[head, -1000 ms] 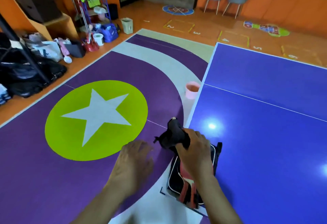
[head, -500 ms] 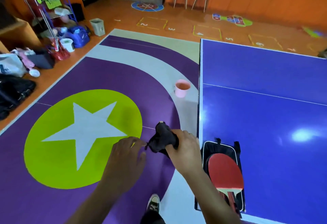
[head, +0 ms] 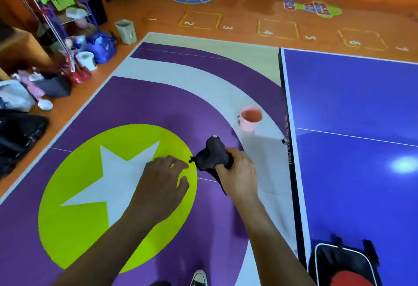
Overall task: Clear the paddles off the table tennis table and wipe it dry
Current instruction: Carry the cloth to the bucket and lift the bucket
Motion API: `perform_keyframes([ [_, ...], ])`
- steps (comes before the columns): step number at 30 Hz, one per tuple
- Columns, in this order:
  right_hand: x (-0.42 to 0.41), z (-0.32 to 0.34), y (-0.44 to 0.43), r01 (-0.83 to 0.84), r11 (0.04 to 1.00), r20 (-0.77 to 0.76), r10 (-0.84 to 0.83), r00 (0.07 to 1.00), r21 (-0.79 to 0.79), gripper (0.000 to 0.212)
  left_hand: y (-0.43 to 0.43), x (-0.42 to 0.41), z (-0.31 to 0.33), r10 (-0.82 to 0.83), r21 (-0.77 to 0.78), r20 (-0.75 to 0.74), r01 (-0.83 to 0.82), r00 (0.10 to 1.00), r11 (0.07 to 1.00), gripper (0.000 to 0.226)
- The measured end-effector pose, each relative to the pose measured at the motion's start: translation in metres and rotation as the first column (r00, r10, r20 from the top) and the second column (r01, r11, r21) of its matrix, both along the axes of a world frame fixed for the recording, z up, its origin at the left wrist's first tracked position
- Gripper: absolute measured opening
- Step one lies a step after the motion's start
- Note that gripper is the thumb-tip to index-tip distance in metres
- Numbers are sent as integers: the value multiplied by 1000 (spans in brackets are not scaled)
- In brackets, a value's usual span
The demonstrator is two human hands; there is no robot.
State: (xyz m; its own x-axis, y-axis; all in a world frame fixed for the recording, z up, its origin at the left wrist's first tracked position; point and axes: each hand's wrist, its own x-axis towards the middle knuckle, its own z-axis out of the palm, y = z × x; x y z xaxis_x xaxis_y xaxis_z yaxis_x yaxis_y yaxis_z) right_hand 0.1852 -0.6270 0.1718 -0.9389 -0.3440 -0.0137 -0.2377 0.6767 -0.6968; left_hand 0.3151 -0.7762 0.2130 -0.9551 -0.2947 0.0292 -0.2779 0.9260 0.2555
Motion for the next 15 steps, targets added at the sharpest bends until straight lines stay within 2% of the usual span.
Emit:
perform_keyframes([
  [8, -125, -9, -69, 89, 995, 1, -89, 996, 53, 35, -98, -129, -18, -23, 23, -64, 25, 998, 999, 26],
  [15, -248, -38, -158, 212, 972, 147, -226, 963, 101, 36, -220, -261, -44, -73, 136, -44, 79, 996, 988, 29],
])
